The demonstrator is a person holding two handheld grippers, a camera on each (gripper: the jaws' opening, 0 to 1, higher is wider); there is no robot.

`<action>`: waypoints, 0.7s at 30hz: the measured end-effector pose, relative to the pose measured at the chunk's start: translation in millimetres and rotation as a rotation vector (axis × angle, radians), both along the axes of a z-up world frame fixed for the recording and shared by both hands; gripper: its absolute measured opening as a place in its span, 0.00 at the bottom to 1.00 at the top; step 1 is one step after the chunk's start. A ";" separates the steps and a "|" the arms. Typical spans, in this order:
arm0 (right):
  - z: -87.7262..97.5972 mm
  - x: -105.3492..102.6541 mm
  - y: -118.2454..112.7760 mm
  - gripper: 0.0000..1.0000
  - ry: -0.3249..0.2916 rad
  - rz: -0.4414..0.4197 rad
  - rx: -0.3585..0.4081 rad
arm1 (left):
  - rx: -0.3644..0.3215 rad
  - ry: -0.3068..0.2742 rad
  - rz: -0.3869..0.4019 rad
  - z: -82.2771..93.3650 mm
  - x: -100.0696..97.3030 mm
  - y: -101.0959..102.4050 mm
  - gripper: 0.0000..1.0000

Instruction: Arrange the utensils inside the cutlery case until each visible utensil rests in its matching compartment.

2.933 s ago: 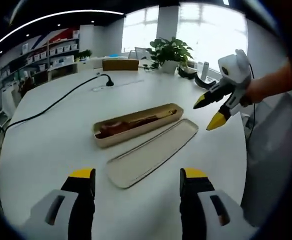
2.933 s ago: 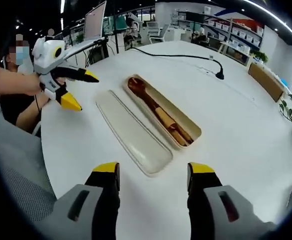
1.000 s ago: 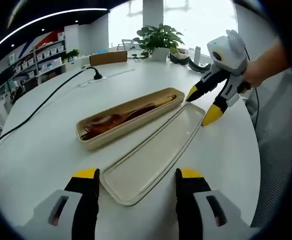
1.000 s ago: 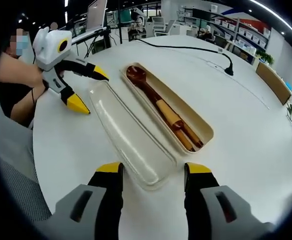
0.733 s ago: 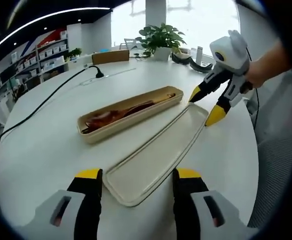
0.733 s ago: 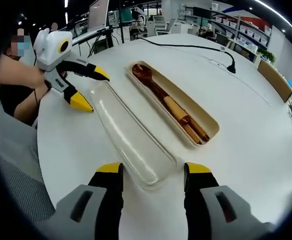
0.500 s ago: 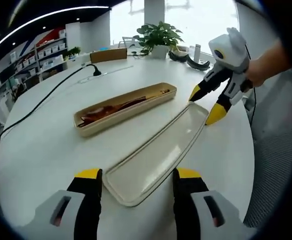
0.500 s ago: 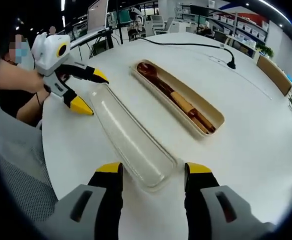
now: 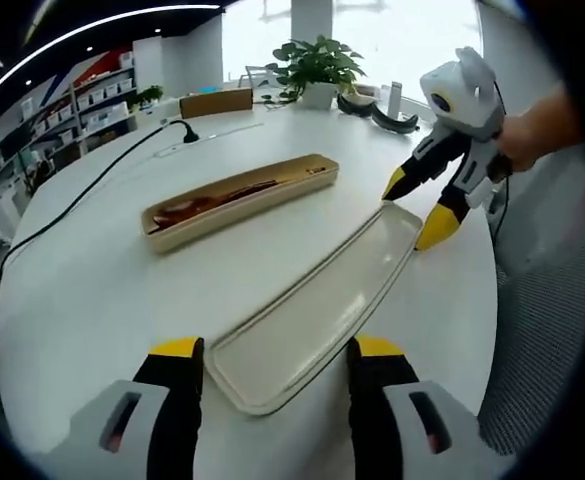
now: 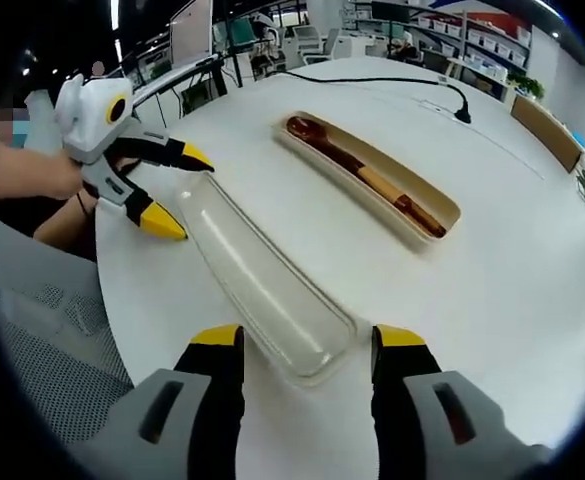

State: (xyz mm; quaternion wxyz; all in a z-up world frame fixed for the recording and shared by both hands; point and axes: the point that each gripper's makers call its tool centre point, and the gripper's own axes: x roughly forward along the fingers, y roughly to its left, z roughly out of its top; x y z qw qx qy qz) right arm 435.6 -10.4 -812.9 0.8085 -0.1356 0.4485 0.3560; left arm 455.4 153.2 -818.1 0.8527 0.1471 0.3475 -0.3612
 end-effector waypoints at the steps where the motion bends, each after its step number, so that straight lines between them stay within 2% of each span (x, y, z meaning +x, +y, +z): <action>1: 0.4 -2.2 0.4 0.49 0.012 -0.007 0.009 | -0.003 0.000 0.001 0.0 -0.4 -0.4 0.61; 9: 2.1 -10.0 -0.7 0.49 0.062 -0.010 0.033 | -0.032 0.025 0.014 2.3 -8.5 -1.0 0.62; 11: 1.7 -11.2 -1.4 0.49 0.055 0.008 0.018 | -0.029 0.023 0.011 2.5 -8.9 -1.4 0.62; 14: -1.5 -15.7 0.0 0.54 0.021 0.092 -0.041 | -0.056 0.062 0.024 5.2 -9.4 -2.2 0.62; 17: -2.9 -16.7 1.4 0.54 0.009 0.105 -0.061 | -0.047 0.069 0.024 5.1 -9.9 -0.8 0.62; 21: -2.3 -14.4 -0.5 0.50 0.003 0.091 -0.067 | -0.073 0.098 0.040 7.1 -13.1 0.5 0.62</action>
